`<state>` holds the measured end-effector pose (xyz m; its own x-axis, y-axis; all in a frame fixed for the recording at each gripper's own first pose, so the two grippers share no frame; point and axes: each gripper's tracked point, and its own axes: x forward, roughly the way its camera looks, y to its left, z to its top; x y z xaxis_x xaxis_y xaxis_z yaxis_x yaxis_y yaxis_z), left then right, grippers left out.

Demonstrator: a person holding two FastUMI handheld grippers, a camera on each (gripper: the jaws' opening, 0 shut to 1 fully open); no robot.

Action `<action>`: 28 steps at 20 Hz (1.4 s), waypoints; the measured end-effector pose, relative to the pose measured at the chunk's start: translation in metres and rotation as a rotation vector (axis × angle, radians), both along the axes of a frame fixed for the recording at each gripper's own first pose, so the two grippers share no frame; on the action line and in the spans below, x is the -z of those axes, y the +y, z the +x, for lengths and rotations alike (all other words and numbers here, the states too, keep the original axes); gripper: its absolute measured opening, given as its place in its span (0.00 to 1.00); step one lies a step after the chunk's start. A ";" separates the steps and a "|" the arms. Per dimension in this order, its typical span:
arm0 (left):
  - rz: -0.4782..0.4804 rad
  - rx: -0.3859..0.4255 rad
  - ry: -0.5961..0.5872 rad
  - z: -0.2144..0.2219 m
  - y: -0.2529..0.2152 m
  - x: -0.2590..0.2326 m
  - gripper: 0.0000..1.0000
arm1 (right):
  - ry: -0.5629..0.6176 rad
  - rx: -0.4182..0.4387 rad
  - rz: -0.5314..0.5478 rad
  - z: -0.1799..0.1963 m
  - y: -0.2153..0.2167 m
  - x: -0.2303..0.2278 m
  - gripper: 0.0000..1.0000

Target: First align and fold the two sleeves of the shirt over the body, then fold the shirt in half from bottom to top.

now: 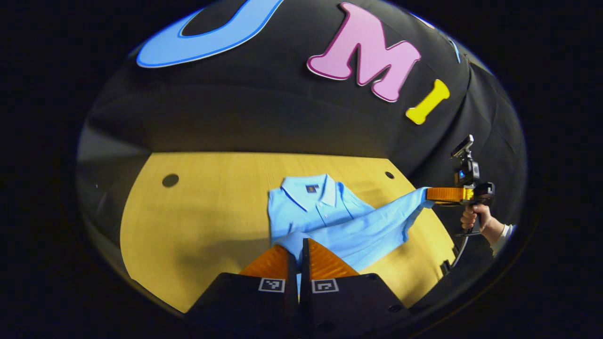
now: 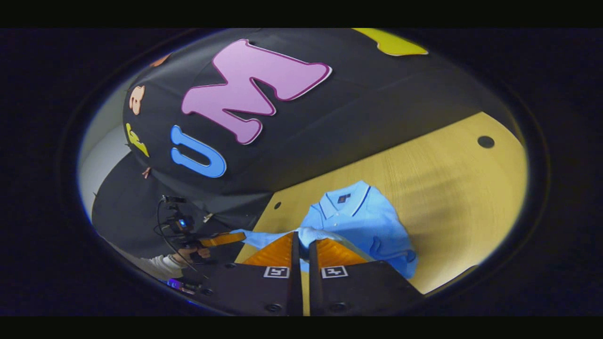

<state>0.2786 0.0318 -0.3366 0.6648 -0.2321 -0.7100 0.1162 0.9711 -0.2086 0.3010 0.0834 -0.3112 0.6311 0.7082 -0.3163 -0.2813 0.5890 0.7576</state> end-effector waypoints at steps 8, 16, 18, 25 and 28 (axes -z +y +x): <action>0.097 -0.130 0.097 0.122 0.009 0.108 0.06 | 0.104 0.030 -0.228 0.129 0.000 0.126 0.10; 0.224 -0.209 0.144 0.115 0.025 0.140 0.82 | 0.097 -0.009 -0.364 0.115 0.027 0.145 0.40; 0.215 -0.226 0.101 0.109 0.030 0.116 1.00 | 0.041 -0.023 -0.420 0.104 0.014 0.131 0.91; 0.266 -0.235 -0.189 0.018 0.034 -0.040 1.00 | -0.198 0.124 -0.569 0.032 -0.034 0.005 0.87; 0.270 -0.238 -0.292 -0.065 0.008 -0.091 1.00 | -0.276 0.240 -0.619 -0.038 -0.041 -0.044 0.98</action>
